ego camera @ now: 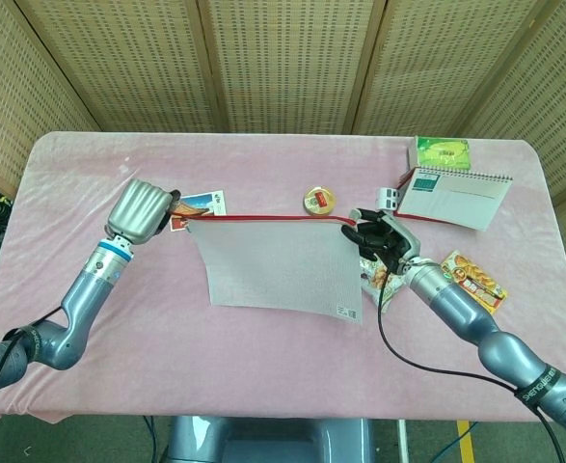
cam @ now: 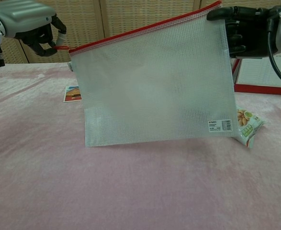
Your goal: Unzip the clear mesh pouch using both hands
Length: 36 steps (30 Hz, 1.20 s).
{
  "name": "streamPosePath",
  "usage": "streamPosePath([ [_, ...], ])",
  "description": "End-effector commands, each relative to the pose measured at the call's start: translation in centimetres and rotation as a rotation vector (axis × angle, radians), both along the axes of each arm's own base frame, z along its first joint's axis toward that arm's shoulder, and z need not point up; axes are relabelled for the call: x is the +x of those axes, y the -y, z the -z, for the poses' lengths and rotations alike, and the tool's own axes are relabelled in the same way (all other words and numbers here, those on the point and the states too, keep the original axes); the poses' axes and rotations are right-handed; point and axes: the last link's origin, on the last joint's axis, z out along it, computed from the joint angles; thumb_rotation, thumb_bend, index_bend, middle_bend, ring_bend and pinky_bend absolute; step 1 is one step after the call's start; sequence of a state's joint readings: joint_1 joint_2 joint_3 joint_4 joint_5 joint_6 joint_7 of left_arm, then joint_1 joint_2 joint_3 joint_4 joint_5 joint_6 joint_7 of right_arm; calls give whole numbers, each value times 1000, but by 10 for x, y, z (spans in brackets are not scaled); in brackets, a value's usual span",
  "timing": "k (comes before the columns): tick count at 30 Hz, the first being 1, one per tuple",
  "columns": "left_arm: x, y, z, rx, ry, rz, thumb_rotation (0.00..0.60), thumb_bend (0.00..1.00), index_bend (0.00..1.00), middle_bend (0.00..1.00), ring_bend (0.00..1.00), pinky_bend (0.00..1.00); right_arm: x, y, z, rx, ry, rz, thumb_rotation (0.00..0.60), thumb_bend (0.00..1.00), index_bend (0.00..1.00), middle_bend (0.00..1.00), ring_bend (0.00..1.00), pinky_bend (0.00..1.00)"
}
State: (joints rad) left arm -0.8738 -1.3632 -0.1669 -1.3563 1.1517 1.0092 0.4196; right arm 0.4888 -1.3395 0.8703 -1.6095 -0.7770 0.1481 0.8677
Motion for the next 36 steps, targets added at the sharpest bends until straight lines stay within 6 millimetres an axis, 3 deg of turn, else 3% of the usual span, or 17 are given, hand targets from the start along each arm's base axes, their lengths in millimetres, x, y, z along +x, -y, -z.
streamPosePath([
  [1,-2,-1,-1,5,-1,-8,600,527,855,929,847,997,-1,1,0,-3,1,4,600,1000,866,971,944,1000],
  [17,-10,-3,-3,15,-4,-60,600,518,849,929,847,997,-8,4,-2,-15,-10,15,600,994,856,970,944,1000],
  [18,-10,-3,-2,10,0,-60,600,440,802,929,847,997,-8,4,-1,-15,-15,13,600,930,804,968,944,1000],
  [19,-9,-2,-1,3,6,-59,600,286,685,929,847,997,-8,4,-1,-22,-22,9,600,790,696,965,944,1000],
  [20,-9,-1,0,-8,18,-64,600,182,569,929,847,997,-11,3,2,-36,-77,-17,600,591,540,961,944,1000],
  [21,-9,-1,-1,-14,25,-64,600,46,357,929,847,997,-13,3,4,-48,-123,-37,600,324,334,956,943,1000],
  [22,-8,-1,-1,-18,33,-64,600,0,170,929,847,997,-15,4,5,-65,-159,-50,600,127,171,951,943,1000],
  [23,-8,-1,-2,-22,46,-65,600,0,86,929,847,997,-17,5,6,-90,-216,-72,600,56,103,947,943,1000],
  [24,-8,0,-3,-23,54,-65,600,0,16,929,847,997,-18,5,7,-100,-235,-78,600,9,45,942,942,1000],
  [26,-8,0,-8,-16,82,-63,600,0,0,929,847,997,-25,6,8,-144,-350,-115,600,0,6,934,941,1000],
  [31,-12,4,-22,21,127,-67,600,0,0,923,847,997,-35,2,0,-209,-517,-160,600,0,0,923,935,1000],
  [34,-21,9,-36,69,165,-85,600,0,0,903,846,988,-48,-6,-10,-307,-723,-228,600,0,0,912,926,1000],
  [36,-28,15,-44,96,190,-96,600,0,0,821,791,953,-58,-13,-17,-380,-872,-277,600,0,1,884,901,999],
])
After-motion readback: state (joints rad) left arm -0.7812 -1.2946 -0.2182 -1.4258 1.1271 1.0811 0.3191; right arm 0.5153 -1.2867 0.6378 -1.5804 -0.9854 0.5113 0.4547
